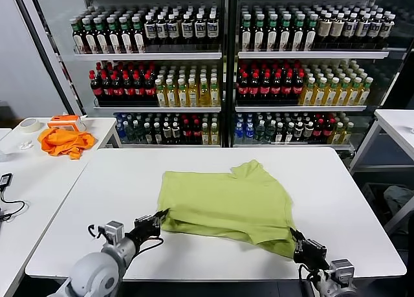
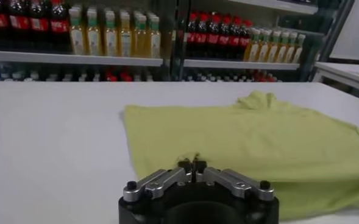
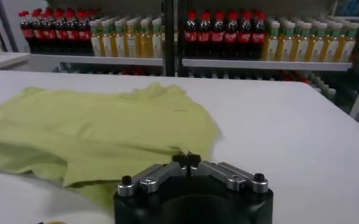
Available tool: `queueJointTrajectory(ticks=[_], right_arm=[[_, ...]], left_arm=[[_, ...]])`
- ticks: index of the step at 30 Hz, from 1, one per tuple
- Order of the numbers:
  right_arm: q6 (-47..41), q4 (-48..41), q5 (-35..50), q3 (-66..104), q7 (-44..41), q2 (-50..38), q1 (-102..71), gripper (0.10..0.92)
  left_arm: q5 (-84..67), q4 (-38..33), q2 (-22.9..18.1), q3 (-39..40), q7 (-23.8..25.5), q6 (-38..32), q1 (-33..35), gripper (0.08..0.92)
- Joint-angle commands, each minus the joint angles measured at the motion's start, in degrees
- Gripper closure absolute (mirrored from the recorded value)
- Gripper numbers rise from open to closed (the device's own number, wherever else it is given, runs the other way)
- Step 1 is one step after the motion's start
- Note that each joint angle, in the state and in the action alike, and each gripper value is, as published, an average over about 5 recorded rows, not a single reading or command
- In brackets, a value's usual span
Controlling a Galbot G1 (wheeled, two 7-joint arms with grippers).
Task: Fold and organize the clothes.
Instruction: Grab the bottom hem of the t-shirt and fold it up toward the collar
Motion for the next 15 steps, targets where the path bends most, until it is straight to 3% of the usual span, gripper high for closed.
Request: queueJointTrajectory(ticks=[1,15], right_arm=[[0.29,-3.09,-0.13,-0.38,-0.15,0.69,2.52,0.919],[1.75,-4.98,-1.93,-2.06,-1.6,1.91,3.5,0.916]], left_arm=[[-0.8,8.48,-0.25,5.06,0.89,-0.29,-10.19,0.916],[1.14,10.08,0.06,5.74,1.36,-0.22,-10.67,0.914]])
